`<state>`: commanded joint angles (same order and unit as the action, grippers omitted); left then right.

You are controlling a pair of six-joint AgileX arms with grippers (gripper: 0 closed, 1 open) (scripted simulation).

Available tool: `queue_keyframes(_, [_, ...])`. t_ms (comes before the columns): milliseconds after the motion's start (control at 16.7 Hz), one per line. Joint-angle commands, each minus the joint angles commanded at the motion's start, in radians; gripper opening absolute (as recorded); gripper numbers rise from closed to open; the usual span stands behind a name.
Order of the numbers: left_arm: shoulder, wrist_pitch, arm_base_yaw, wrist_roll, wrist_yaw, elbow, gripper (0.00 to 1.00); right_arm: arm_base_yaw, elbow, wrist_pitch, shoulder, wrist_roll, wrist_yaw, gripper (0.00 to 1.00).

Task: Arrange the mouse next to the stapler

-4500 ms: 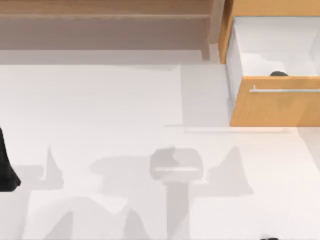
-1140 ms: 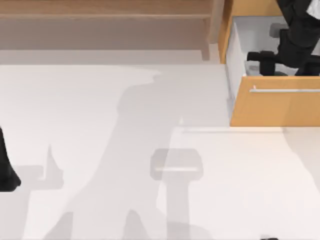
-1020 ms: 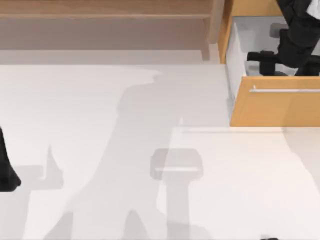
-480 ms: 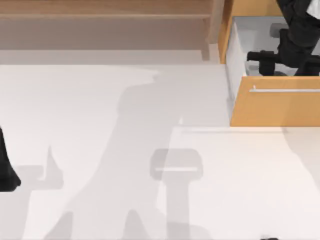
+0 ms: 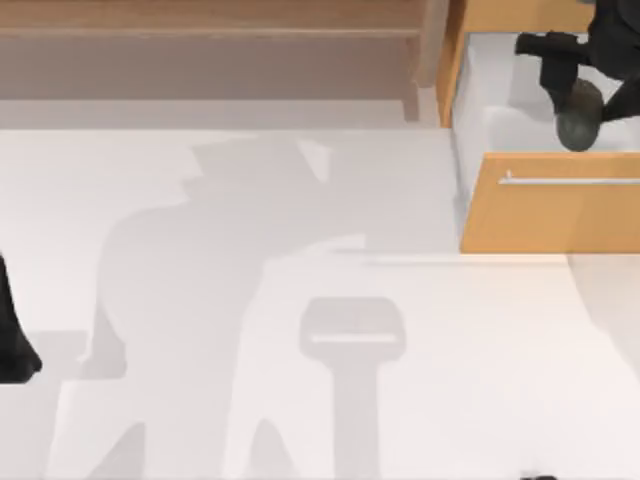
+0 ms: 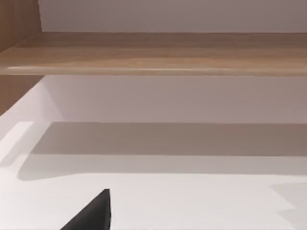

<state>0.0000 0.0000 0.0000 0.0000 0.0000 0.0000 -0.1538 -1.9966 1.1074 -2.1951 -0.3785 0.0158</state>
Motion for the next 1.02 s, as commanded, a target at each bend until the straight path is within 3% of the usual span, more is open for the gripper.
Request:
queue_keyframes(420, [0.0,0.0,0.0,0.0,0.0,0.0,1.0,-0.104,0.241,0.016,0.411,-0.125,0.044,0.0])
queue_keyframes(1020, [0.0,0.0,0.0,0.0,0.0,0.0,1.0,-0.245,0.923,0.048,0.9,-0.178,0.025,0.0])
